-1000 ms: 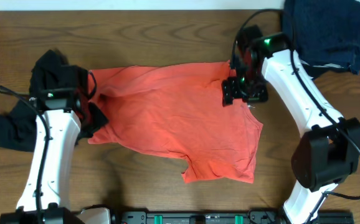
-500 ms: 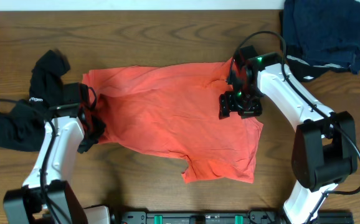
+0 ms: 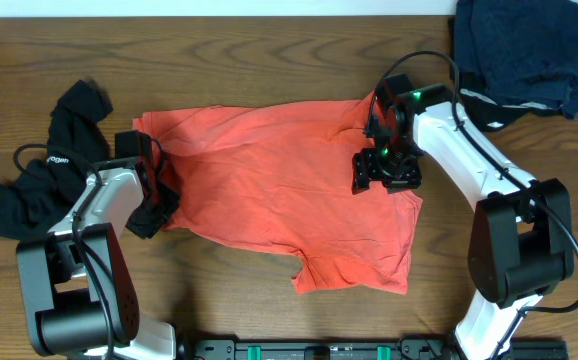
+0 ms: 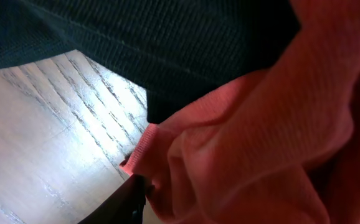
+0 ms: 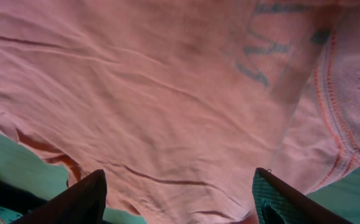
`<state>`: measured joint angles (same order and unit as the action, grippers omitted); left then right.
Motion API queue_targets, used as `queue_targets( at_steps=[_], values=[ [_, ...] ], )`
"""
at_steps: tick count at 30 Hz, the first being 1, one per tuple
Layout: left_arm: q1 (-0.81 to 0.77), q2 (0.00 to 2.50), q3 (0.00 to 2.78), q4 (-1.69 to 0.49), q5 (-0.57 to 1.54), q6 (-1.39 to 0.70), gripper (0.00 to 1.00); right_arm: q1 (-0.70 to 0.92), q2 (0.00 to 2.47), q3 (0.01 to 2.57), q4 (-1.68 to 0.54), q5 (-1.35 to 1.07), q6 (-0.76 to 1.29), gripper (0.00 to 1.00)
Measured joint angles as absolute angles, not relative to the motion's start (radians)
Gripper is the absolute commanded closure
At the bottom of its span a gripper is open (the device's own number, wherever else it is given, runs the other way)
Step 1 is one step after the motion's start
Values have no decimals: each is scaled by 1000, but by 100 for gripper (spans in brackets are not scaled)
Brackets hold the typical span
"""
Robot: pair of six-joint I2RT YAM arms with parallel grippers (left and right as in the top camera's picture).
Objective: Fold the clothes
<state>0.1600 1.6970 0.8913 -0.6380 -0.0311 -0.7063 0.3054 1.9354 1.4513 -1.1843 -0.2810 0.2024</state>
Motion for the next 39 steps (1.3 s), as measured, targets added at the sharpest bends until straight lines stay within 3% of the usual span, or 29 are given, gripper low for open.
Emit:
queue_targets(
  at_steps=[5,7,8,12,24,39],
  values=[
    [163,1697,892,-643,-25,-702,62,305,1935,1451,-1195,-281,202,27],
    [163,1697,893,-658,-23,-704,87,305,1935,1451,-1204,-281,202,28],
    [163,1698,893,-676,-21,-698,94,305,1935,1451,-1208,-281,202,30],
    [163,1699,892,-725,-17,-680,94,305,1935,1451,-1230,-287,206,39],
    [213,1658,892,-803,-2,-612,94,356,1825,1418,-1350,-257,258,36],
    [220,1653,892,-758,-3,-577,94,595,1714,1057,-1211,-221,527,40]
  ],
)
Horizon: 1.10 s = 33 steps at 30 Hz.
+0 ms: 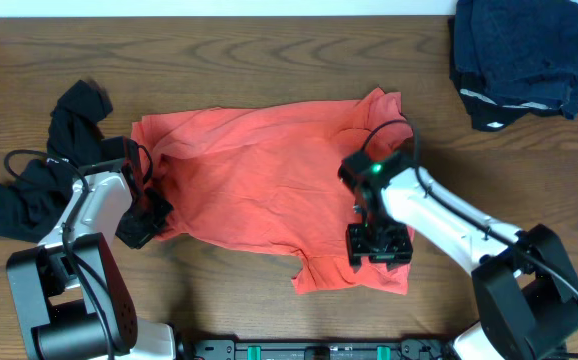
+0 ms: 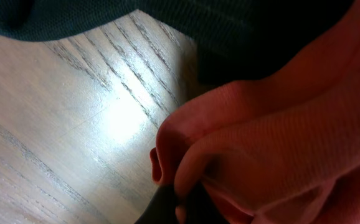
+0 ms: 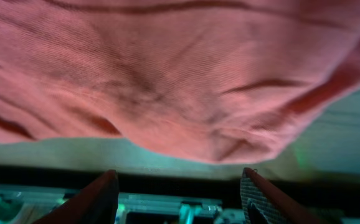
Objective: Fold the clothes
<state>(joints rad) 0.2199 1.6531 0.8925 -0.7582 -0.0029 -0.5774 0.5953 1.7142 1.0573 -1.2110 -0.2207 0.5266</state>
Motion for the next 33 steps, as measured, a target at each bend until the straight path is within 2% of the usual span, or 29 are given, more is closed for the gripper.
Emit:
queue_targets(
  at_steps=[8,11,13,18,27,33],
  values=[
    [220,1653,892,-752,-3,-575,94,656,1704,892,-1014,-166,646,51],
    [220,1653,892,-746,-3,-575,94,656,1704,862,-964,-148,677,73],
    [220,1653,892,-743,-2,-575,94,656,1699,859,-945,-147,688,99],
    [220,1653,892,-742,-3,-571,94,657,1694,859,-960,-137,706,99],
    [220,1653,892,-744,-2,-541,94,617,1667,976,-1223,-142,650,99],
    [220,1653,892,-743,-3,-541,94,566,1639,1126,-1156,-165,546,99]
  ],
)
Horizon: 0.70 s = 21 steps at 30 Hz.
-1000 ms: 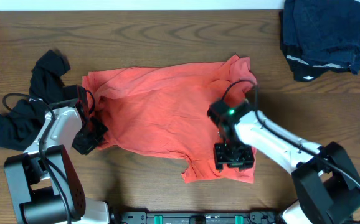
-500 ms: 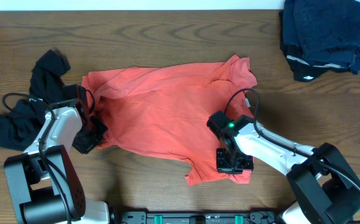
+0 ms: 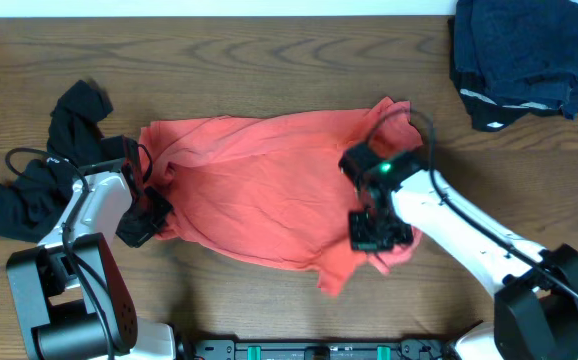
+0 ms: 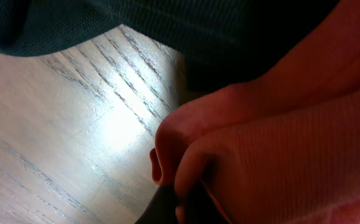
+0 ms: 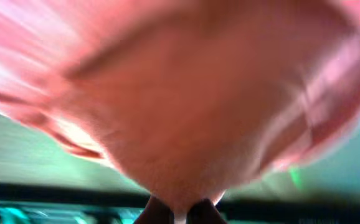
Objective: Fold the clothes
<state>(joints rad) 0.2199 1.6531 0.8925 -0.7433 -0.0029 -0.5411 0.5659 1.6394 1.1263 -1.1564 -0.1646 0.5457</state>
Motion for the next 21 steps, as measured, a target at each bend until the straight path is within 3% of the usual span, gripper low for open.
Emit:
queue_targets(
  at_steps=[8,9,10,11,13,17,21],
  values=[
    [220,1653,892,-743,-3,-541,94,439,1712,1132,-985,-189,431,97],
    [220,1653,892,-743,-3,-541,94,424,1729,1132,-968,-197,414,85],
    [220,1653,892,-743,-3,-541,94,406,1748,1132,-950,-213,400,58],
    [220,1653,892,-743,-3,-541,94,396,1761,1132,-941,-222,387,44],
    [220,1653,892,-741,-3,-541,94,376,1776,1132,-937,-246,354,31],
    [220,1653,892,-730,-3,-541,94,361,1777,1184,-994,-273,295,31],
    [220,1653,892,-725,-3,-541,94,377,1777,1277,-1059,-282,233,44]
  ],
)
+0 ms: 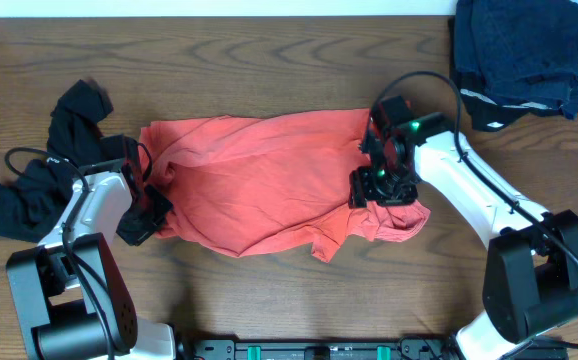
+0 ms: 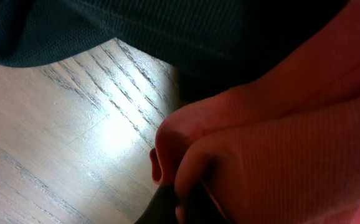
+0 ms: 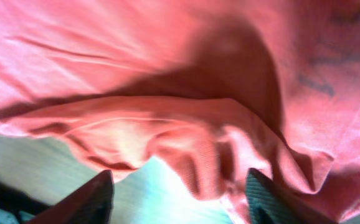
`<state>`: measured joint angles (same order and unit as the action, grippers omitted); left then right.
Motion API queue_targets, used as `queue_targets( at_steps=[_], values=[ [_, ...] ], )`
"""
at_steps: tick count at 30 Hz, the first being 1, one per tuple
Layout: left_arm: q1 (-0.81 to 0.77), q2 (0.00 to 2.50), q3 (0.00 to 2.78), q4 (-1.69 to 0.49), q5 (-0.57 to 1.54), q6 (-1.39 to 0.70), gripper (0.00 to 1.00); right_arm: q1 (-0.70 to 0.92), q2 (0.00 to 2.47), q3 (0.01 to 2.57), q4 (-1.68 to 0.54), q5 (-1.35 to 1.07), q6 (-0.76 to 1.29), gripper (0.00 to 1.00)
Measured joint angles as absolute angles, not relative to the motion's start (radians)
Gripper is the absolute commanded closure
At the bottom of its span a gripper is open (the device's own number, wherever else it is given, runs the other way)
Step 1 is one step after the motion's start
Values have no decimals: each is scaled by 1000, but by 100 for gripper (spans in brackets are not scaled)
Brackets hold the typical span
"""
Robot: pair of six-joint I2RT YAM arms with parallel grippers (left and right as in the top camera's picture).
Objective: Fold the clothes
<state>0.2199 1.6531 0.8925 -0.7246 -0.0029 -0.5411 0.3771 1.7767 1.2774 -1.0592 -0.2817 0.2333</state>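
An orange-red shirt lies across the middle of the table, its lower right part bunched into a loose fold. My left gripper sits at the shirt's left edge. The left wrist view shows this gripper shut on a rolled fold of the shirt. My right gripper hovers over the shirt's right part. In the right wrist view that gripper is open, fingers wide apart, with crumpled shirt below and nothing held.
A heap of black clothing lies at the left, close to my left arm, and shows dark in the left wrist view. Dark navy clothes are piled at the back right. A black rail runs along the wooden table's front edge.
My right gripper was shut on the shirt's lower right part; now it is open and farther back, and that cloth lies bunched at the right. The left gripper has not moved.
The shirt lay spread out, my right gripper open over its upper right, my left at its left edge. Then the left was shut on that edge and the right open at the lower right hem. The right then gripped the hem, and has now let it go, folded inward.
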Motion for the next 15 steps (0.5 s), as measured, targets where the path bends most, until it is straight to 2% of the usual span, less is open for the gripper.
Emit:
queue_targets(
  at_steps=[4,12,15],
  values=[
    [220,1653,892,-725,-3,-541,94,452,1777,1304,-1076,-283,194,62],
    [220,1653,892,-724,-3,-525,94,669,1777,1235,-1083,-232,242,60],
    [220,1653,892,-724,-3,-522,94,716,1777,1203,-1061,-190,285,56]
  ],
)
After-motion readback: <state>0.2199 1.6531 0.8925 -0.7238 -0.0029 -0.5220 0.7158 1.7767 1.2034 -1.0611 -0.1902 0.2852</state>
